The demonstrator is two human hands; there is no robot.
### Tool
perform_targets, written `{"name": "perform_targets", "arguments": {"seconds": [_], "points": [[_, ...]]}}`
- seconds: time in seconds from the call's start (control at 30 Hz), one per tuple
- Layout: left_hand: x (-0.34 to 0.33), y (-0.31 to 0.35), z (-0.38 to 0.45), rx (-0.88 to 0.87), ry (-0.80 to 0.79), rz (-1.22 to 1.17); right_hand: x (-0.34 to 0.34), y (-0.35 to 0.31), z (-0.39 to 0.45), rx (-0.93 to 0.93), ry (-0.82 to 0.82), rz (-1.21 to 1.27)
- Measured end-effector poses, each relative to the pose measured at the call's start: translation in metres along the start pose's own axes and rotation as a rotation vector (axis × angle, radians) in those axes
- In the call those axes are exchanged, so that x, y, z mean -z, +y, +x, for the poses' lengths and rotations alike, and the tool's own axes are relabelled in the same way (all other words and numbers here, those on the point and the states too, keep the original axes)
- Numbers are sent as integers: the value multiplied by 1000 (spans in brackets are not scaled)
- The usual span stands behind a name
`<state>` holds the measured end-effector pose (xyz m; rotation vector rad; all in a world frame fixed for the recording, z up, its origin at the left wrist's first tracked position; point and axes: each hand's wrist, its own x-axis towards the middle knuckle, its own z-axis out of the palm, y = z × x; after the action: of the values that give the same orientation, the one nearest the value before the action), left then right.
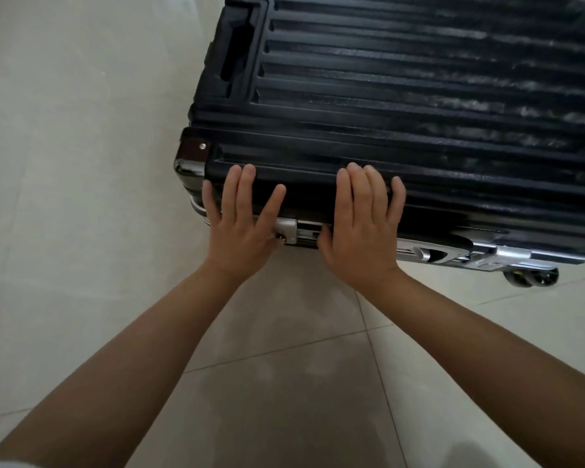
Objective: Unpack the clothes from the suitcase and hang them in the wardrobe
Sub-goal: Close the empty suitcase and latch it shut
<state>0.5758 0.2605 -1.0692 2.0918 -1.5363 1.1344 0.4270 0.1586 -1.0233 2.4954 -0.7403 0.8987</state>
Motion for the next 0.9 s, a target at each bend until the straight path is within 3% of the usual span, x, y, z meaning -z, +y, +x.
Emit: {"name": "perform_targets", "arguments": {"seconds": [0.27,0.4,0.57,0.67,0.73,0.8,0.9], "points": [[2,1,3,9,17,15,5,2,-1,6,-70,32],[7,3,4,31,-53,16,12,6,0,18,-130,127],[29,0,11,115,-104,-178,33,26,-9,69,-185,260],[43,-14,17,265,-110,-325,43,26,7,20,-176,308],[52,-26,23,495,-128,-419,48,19,29,10,-189,375],[61,-41,33,766,-199,-548,48,9,54,65,-246,419],[61,-65,44,932,-358,-668,39,-6,93,147,-359,469]]}}
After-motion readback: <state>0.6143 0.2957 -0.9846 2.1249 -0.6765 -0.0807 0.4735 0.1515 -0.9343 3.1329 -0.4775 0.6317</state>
